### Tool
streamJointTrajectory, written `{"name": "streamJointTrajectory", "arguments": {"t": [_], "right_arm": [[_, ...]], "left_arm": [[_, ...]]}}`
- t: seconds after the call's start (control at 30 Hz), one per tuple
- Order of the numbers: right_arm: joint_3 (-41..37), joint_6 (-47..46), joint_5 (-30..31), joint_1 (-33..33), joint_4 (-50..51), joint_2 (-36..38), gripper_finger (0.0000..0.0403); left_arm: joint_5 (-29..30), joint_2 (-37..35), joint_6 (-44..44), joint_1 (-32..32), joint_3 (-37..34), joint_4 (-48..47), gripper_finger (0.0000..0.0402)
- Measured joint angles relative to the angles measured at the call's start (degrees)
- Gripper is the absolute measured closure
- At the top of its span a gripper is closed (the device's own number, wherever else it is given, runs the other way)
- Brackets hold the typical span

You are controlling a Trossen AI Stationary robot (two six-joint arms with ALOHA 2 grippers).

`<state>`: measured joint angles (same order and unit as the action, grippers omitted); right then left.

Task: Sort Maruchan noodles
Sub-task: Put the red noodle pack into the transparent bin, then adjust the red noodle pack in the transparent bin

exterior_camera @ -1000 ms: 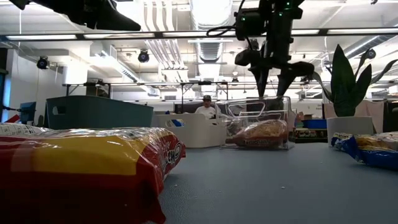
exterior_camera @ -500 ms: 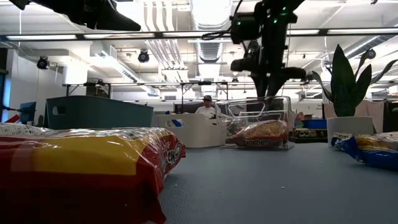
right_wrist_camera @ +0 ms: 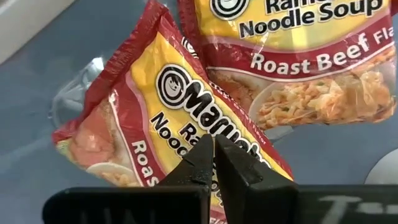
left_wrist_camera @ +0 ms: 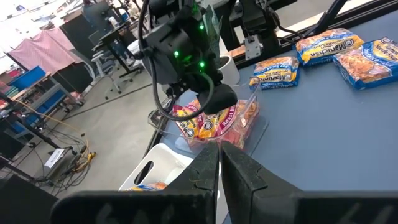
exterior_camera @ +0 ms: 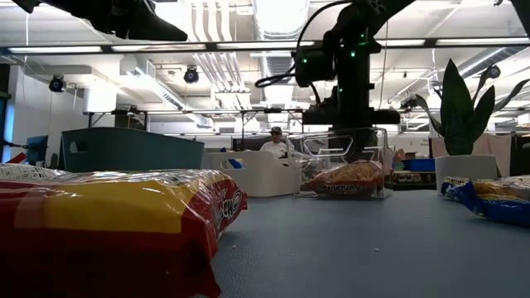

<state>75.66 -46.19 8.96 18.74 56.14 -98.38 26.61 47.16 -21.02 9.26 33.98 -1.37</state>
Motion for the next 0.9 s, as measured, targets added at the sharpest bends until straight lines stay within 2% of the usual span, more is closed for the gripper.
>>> {"name": "streamJointTrajectory", "arguments": {"t": [0.27, 0.43, 0.73, 0.9], "right_arm": [[0.0, 0.05, -2.3, -1.35, -4.2, 0.44, 0.0394], [1.73, 0.7, -2.74, -1.49, -3.5, 1.08, 0.0394], [7.31, 3.22, 3.16, 1.76, 1.36, 1.91, 0.0394], [7.98, 5.35, 6.83, 3.9, 2.93, 1.91, 0.0394]], "left_arm": [[0.0, 0.01, -0.09, 0.0, 0.0, 0.0, 0.0402], [0.0, 0.02, -0.09, 0.0, 0.0, 0.0, 0.0402], [-0.02, 0.02, -0.11, 0.0, 0.0, 0.0, 0.0402], [-0.02, 0.02, -0.1, 0.01, 0.0, 0.01, 0.0402]]}}
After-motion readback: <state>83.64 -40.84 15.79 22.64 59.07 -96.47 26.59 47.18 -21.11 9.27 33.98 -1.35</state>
